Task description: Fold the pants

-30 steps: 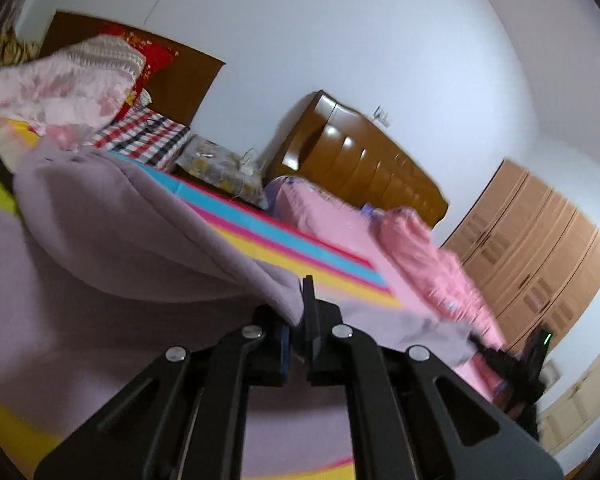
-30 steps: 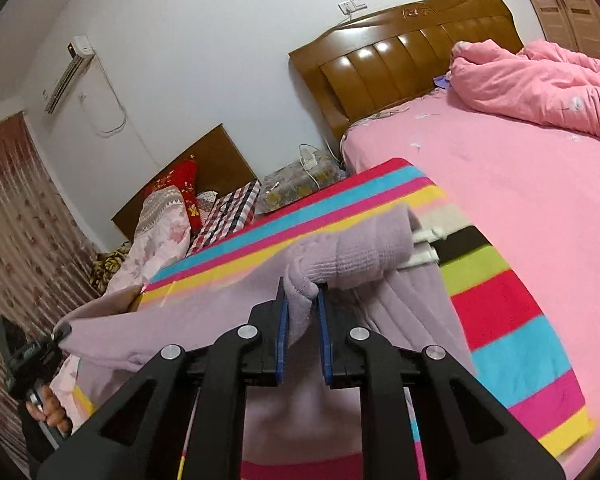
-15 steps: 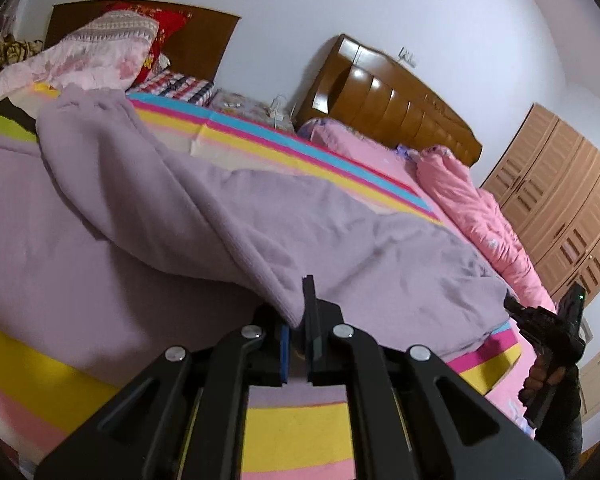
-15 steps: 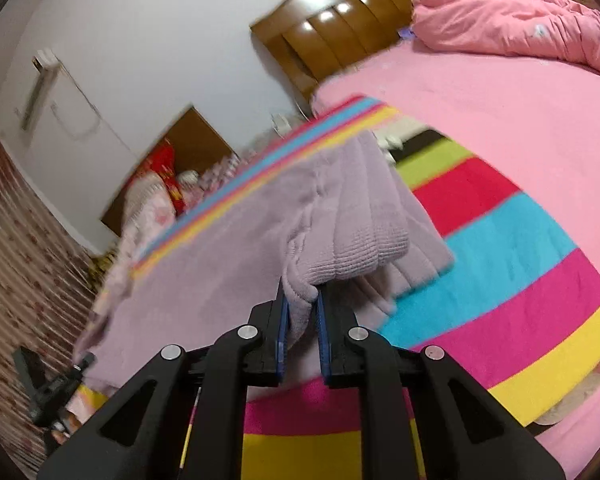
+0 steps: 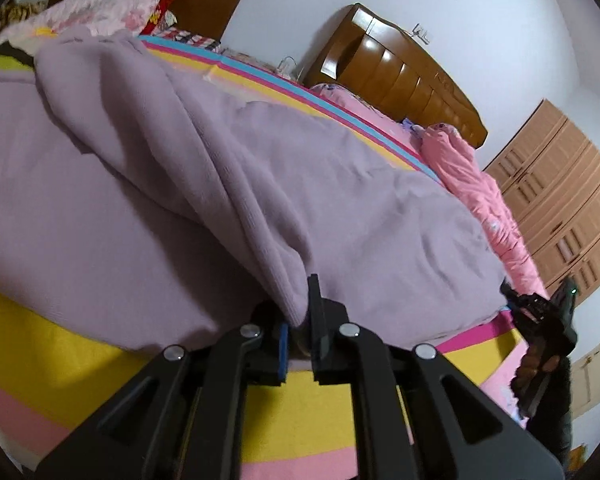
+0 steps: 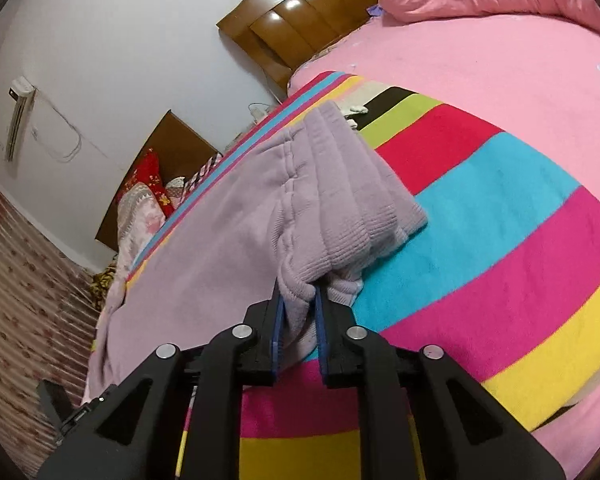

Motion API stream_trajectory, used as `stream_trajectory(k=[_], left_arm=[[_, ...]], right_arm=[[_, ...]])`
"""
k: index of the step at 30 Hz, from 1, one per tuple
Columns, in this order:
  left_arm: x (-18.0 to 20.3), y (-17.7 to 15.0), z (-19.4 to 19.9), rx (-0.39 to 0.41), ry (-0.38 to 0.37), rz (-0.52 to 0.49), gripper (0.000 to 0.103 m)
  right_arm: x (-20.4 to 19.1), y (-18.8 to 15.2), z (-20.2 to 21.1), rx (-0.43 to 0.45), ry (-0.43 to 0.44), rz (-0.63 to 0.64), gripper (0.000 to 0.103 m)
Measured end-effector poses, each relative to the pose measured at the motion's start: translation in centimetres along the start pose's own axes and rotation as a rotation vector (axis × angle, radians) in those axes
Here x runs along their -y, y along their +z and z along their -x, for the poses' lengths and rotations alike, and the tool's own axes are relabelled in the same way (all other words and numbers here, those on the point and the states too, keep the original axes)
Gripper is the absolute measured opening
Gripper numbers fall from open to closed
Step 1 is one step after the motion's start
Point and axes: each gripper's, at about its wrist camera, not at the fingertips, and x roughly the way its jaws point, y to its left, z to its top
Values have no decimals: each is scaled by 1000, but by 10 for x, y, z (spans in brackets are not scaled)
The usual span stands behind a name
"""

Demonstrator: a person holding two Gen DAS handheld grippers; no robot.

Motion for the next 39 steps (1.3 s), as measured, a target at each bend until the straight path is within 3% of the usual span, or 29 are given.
stream_trajectory(k=[1, 3, 4, 10, 14, 16, 19, 23, 29, 33, 35, 37, 38, 39], left_arm=[[1, 2, 2, -6, -3, 1, 12], [2, 6, 8, 2, -1, 10, 35], [3, 8, 9, 9, -10, 19, 39], [6, 15, 8, 18, -35, 54, 40], [7, 14, 3, 2, -33, 57, 37], [11, 13, 1, 2, -23, 43, 16], [22, 12, 4, 27, 17, -20, 6], [37, 13, 25, 93, 22, -68, 5], [24, 0, 6, 14, 45, -40, 5], [15, -4, 1, 14, 34, -20, 5], [17, -6, 0, 16, 46, -38, 9], [16, -8, 3, 8, 46, -33, 11], [17, -7, 5, 4, 46, -27, 22], [16, -6, 13, 10, 65, -15, 44]], right_arm=[[-2, 1, 1, -8, 5, 1, 26], [-7, 1, 5, -22, 18, 4, 40], [-10, -1, 8, -27, 21, 9, 42], [-26, -22, 6, -91, 37, 49, 37], [-40, -31, 2, -110, 60, 83, 36], [-44, -33, -2, -98, 42, 100, 28], [-40, -33, -1, -71, 27, 95, 10], [-43, -34, 12, -35, 38, 108, 9], [-25, -38, 4, -57, 36, 61, 6], [-35, -35, 6, -54, 11, 112, 7], [-33, -35, 4, -67, 4, 112, 9], [-31, -35, 6, -78, 8, 103, 24], [-30, -34, 10, -78, -1, 104, 33], [-30, -34, 16, -73, -28, 104, 50]])
